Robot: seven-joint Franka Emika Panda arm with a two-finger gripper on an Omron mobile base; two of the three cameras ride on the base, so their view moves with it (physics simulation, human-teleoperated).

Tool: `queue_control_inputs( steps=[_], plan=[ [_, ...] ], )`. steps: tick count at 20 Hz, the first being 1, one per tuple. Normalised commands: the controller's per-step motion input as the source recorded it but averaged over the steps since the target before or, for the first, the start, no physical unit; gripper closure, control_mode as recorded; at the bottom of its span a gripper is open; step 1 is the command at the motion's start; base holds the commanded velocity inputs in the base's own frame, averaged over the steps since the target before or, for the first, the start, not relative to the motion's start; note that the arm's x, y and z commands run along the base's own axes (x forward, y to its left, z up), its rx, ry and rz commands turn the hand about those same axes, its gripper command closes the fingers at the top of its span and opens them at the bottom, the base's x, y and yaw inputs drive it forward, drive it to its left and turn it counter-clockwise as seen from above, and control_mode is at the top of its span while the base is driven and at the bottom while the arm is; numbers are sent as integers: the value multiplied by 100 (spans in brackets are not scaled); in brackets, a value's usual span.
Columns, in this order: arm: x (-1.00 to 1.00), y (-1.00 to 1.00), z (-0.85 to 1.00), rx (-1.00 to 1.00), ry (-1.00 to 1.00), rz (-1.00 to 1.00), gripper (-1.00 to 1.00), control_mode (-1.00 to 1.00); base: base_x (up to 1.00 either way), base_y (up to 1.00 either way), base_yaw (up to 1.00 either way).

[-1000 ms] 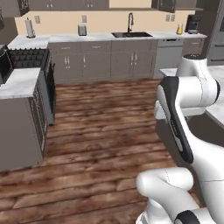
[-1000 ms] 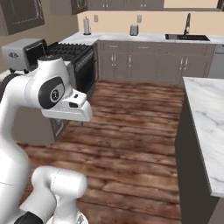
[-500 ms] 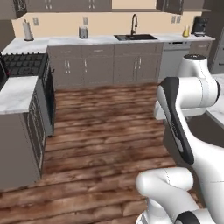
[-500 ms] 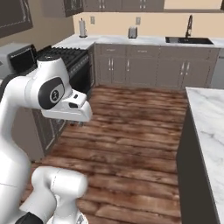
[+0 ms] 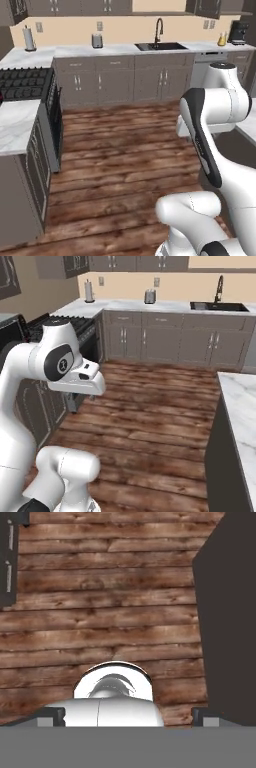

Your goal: There is a tray on the dining counter. Grab the cup, mug, and pitcher and place them on the tray. The pitcher may be placed next to the tray if it cannot fit the tray.

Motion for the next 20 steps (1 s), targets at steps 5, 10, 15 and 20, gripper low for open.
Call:
queue_control_inputs(
  steps=[5, 10, 15, 20],
  plan=[
    [0, 0, 0, 0, 0, 0, -100, 100, 86, 42, 0],
    [0, 0, 0, 0, 0, 0, -100, 100, 86, 40, 0],
    [0, 0, 0, 0, 0, 0, -100, 100, 84, 38, 0],
    [0, 0, 0, 0, 0, 0, -100, 100, 61, 32, 0]
  ],
)
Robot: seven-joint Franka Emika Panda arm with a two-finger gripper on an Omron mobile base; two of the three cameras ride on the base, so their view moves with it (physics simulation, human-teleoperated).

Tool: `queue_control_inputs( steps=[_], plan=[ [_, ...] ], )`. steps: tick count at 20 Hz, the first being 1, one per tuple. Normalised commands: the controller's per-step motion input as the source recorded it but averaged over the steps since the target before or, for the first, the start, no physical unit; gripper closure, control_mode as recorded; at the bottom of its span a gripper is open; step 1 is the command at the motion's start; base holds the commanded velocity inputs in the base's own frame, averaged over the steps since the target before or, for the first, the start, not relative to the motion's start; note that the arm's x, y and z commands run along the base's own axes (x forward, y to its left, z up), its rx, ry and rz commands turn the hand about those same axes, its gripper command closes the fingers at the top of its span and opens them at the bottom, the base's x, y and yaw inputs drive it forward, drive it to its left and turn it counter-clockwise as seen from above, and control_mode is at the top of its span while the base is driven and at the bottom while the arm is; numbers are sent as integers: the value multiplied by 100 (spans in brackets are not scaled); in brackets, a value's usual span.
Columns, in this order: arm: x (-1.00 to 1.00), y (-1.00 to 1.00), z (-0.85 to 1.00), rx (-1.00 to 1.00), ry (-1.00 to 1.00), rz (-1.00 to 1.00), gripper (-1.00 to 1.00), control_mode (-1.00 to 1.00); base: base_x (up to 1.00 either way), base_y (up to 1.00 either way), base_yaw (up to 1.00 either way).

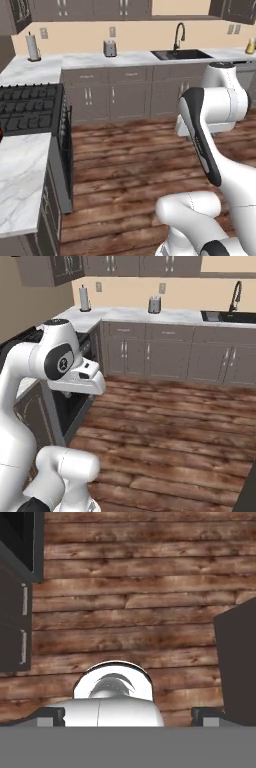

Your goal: There is a tray on the dining counter. Grab the cup, mug, and pitcher and place them on the tray. The pitcher may be placed next to the tray if it cannot fit the tray.

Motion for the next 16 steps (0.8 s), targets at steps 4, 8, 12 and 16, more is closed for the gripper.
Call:
queue_control_inputs(
  steps=[4, 8, 12, 16],
  plan=[
    [0, 0, 0, 0, 0, 0, -100, 100, 66, 28, 0],
    [0, 0, 0, 0, 0, 0, -100, 100, 46, 10, -16],
    [0, 0, 0, 0, 0, 0, -100, 100, 28, 0, -38],
    [0, 0, 0, 0, 0, 0, -100, 100, 29, 0, -44]
  ],
)
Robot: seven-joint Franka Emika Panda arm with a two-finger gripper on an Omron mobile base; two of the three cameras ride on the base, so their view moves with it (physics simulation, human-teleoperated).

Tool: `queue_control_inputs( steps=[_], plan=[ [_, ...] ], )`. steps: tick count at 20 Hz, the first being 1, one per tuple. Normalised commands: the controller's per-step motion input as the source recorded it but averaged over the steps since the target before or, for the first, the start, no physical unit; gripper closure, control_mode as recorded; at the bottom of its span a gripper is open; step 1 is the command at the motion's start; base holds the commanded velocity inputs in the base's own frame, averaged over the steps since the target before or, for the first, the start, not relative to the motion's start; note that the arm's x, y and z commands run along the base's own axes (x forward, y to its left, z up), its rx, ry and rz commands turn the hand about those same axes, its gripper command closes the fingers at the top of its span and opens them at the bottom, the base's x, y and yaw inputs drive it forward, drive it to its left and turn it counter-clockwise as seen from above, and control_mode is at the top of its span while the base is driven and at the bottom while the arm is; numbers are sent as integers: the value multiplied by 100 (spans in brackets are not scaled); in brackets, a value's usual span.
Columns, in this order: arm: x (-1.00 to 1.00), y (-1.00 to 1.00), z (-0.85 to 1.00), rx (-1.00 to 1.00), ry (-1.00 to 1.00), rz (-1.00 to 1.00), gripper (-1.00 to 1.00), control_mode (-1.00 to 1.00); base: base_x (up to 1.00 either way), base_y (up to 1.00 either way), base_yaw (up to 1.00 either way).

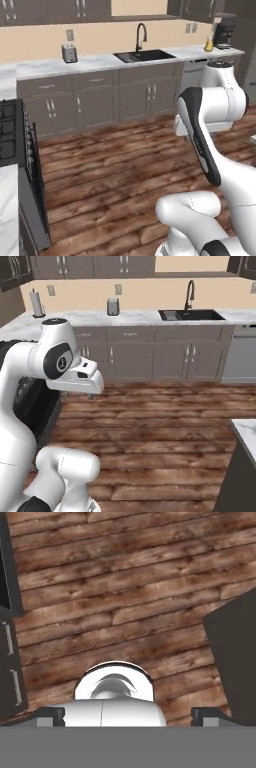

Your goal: There is a tray on the dining counter. Grab the cup, mug, and pitcher and place them on the tray. The pitcher may be placed next to the tray if it cannot fit the tray.

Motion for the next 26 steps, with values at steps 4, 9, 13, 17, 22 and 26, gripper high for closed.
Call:
queue_control_inputs(
  steps=[4, 9, 13, 17, 22, 26],
  plan=[
    [0, 0, 0, 0, 0, 0, -100, 100, 59, 12, -40],
    [0, 0, 0, 0, 0, 0, -100, 100, 81, 17, -34],
    [0, 0, 0, 0, 0, 0, -100, 100, 85, 24, -36],
    [0, 0, 0, 0, 0, 0, -100, 100, 81, 26, -37],
    [0, 0, 0, 0, 0, 0, -100, 100, 54, 22, -51],
    [0, 0, 0, 0, 0, 0, -100, 100, 47, 26, -57]
  ],
)
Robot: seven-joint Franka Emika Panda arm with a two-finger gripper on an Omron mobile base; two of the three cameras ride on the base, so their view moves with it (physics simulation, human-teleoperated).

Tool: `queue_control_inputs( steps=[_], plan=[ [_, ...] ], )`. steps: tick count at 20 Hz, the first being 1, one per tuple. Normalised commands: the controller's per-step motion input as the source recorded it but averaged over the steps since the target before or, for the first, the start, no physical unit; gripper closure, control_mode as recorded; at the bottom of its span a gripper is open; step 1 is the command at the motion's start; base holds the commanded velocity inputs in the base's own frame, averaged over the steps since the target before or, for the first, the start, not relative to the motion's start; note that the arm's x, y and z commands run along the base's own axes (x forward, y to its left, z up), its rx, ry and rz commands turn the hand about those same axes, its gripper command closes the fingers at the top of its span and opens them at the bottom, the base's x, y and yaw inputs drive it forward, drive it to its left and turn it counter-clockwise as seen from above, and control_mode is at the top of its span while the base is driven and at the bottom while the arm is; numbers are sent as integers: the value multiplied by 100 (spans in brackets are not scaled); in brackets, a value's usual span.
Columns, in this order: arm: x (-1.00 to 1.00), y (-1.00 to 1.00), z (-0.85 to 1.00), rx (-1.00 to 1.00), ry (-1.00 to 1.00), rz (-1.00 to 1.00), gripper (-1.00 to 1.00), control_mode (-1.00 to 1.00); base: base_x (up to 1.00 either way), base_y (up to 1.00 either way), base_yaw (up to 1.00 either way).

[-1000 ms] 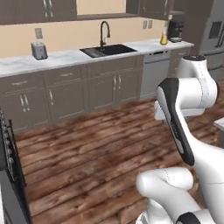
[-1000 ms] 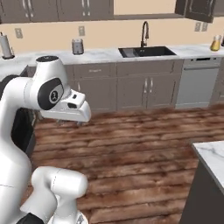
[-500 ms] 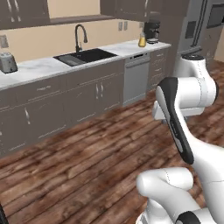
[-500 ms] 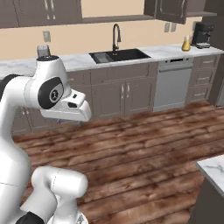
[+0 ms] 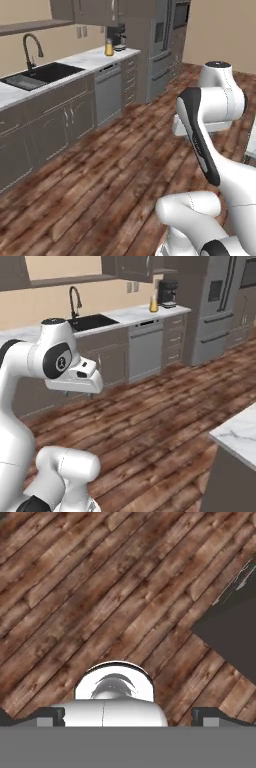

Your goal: There is a tray on the dining counter. Grab the cup, mug, and pitcher and place them on the tray. The pitcher may be placed next to the tray if it cannot fit the tray.

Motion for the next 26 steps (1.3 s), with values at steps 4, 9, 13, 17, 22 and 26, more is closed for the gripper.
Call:
queue_control_inputs(
  steps=[4, 9, 13, 17, 22, 26],
  plan=[
    [0, 0, 0, 0, 0, 0, -100, 100, 46, 28, -59],
    [0, 0, 0, 0, 0, 0, -100, 100, 49, 36, -58],
    [0, 0, 0, 0, 0, 0, -100, 100, 62, 71, -45],
    [0, 0, 0, 0, 0, 0, -100, 100, 67, 86, -39],
    [0, 0, 0, 0, 0, 0, -100, 100, 73, 78, -32],
    [0, 0, 0, 0, 0, 0, -100, 100, 96, 39, -23]
  ],
)
